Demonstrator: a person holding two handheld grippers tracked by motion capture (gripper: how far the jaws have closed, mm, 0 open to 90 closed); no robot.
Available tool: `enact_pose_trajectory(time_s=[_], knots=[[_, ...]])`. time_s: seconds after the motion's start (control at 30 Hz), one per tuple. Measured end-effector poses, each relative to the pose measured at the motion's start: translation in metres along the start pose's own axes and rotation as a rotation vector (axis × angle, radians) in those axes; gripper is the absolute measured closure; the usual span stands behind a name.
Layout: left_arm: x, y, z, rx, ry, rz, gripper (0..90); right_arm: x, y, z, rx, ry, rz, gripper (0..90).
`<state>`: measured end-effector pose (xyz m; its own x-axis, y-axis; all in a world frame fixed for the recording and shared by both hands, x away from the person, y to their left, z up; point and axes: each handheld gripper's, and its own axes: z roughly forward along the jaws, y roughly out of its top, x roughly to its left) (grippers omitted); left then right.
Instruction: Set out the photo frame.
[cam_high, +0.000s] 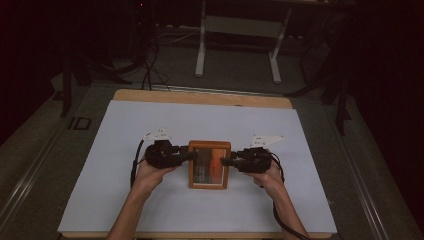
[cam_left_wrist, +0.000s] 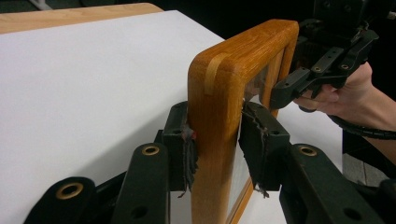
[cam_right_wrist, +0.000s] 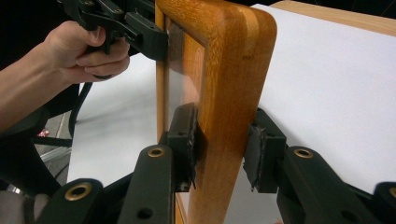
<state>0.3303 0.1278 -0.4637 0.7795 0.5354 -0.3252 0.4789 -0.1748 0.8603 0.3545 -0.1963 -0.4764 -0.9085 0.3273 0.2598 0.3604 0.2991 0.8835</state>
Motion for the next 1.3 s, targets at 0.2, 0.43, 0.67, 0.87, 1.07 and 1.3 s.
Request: enact_pose_trajectory(time_s=[0.2,0.43,0.67,0.87,1.07,1.3], knots=[[0.004,0.000,0.001,-0.009,-0.002,-0.016,64.7,-0.003,0.000,0.002,-0.004,0.000,0.015,66.6],[0.008,0.001,0.005,-0.011,0.003,-0.033,64.8,-0.008,-0.002,0.004,-0.010,0.005,0.049,66.4],[0.008,0.003,0.007,0.004,0.005,-0.035,65.5,-0.012,-0.004,0.004,-0.003,-0.005,0.060,64.9],[0.007,0.001,0.005,0.000,0.006,-0.036,66.2,-0.013,-0.002,0.004,0.004,0.000,0.050,64.4],[0.006,-0.001,0.003,-0.005,0.001,-0.041,67.0,-0.014,-0.002,0.006,-0.003,0.003,0.050,63.5],[0.007,-0.001,0.004,-0.009,-0.007,-0.047,66.3,-0.013,-0.003,0.005,-0.005,-0.002,0.048,63.7]])
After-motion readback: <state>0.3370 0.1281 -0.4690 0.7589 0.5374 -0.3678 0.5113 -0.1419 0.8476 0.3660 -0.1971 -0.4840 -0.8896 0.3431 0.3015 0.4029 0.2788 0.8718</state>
